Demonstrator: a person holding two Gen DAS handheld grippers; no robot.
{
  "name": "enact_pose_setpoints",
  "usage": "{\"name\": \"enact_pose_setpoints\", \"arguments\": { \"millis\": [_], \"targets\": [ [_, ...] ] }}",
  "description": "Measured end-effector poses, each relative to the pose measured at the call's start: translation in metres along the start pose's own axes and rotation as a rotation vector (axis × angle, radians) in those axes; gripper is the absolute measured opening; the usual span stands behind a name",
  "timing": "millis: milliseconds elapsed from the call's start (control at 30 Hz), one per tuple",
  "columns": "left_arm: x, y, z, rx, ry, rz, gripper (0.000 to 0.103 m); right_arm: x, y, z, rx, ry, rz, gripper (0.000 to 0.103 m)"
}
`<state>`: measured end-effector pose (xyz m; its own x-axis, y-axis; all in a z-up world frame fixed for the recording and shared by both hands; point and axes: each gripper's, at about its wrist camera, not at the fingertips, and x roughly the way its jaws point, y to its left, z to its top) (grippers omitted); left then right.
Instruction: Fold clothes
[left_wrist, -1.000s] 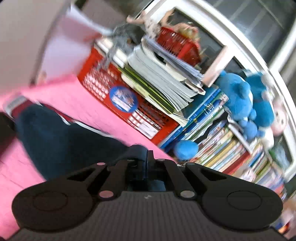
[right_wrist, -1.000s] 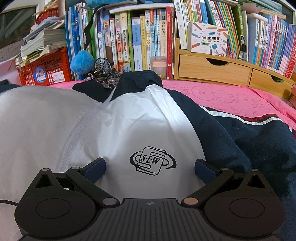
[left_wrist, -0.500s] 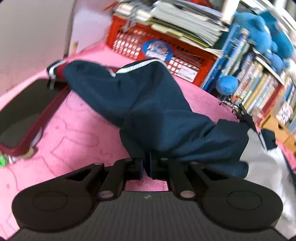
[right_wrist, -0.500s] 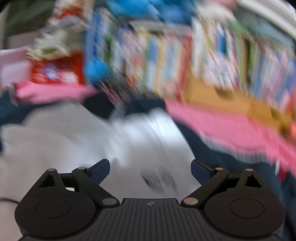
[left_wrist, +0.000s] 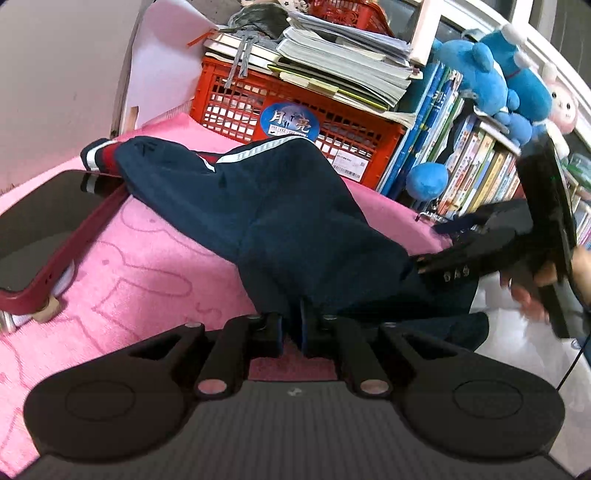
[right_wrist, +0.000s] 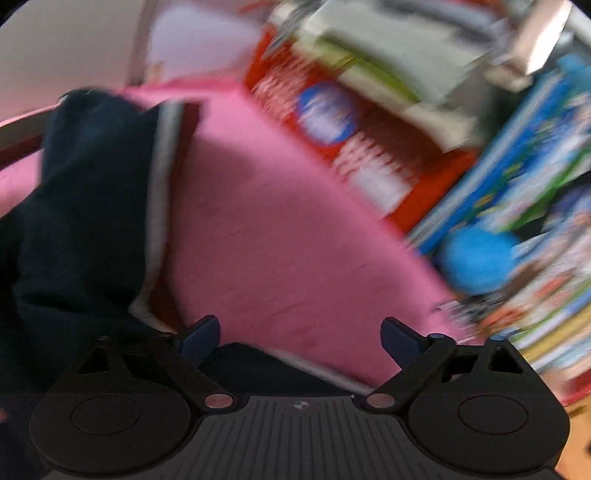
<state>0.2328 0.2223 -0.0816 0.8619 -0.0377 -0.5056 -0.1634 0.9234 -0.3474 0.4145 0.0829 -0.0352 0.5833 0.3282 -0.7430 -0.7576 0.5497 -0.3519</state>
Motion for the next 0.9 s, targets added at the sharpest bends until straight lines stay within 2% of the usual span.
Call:
{"name": "enact_pose_setpoints", "arguments": {
  "millis": [67,167,267,333,400,467,567,700,767,800,867,900],
  "targets": [
    [0.001,0.004,0.001,-0.019,0.001,-0.022,0.012,-0.01,0.002,-0.006,0.034,-0.002,0.07,0.069],
    [0.001,0.008,0.001,-0.039,0.0,-0.054,0.017,-0.023,0.001,-0.021,0.111,0.044,0.215,0.067],
    [0.001,0.01,0.001,-0.043,0.0,-0.075,0.022,-0.039,0.018,-0.03,0.071,0.028,0.205,0.067],
    [0.001,0.01,0.001,-0.042,-0.001,-0.08,0.023,-0.045,0.028,-0.032,0.049,0.015,0.185,0.06],
    [0.001,0.01,0.001,-0.044,-0.001,-0.084,0.024,-0.046,0.037,-0.029,0.016,0.009,0.17,0.038],
    [0.001,0.009,0.001,-0.042,-0.001,-0.085,0.025,-0.047,0.047,-0.026,-0.019,0.003,0.152,0.006],
    [0.0,0.009,0.001,-0.037,-0.003,-0.087,0.026,-0.045,0.071,-0.024,-0.124,-0.025,0.029,0.004],
    [0.0,0.009,0.001,-0.044,-0.004,-0.091,0.026,-0.023,0.069,-0.013,-0.083,-0.046,-0.124,0.004],
    [0.001,0.01,0.001,-0.049,-0.006,-0.095,0.027,-0.018,0.046,-0.003,0.043,-0.039,-0.067,0.007],
    [0.001,0.01,0.001,-0.05,-0.006,-0.096,0.027,-0.021,0.031,0.0,0.131,-0.053,0.036,0.012],
    [0.001,0.011,0.001,-0.051,-0.007,-0.099,0.027,-0.023,0.003,0.005,0.25,-0.068,0.306,0.023],
    [0.001,0.011,0.001,-0.05,-0.007,-0.101,0.028,-0.022,-0.001,0.006,0.247,-0.063,0.375,0.035]
  ]
}}
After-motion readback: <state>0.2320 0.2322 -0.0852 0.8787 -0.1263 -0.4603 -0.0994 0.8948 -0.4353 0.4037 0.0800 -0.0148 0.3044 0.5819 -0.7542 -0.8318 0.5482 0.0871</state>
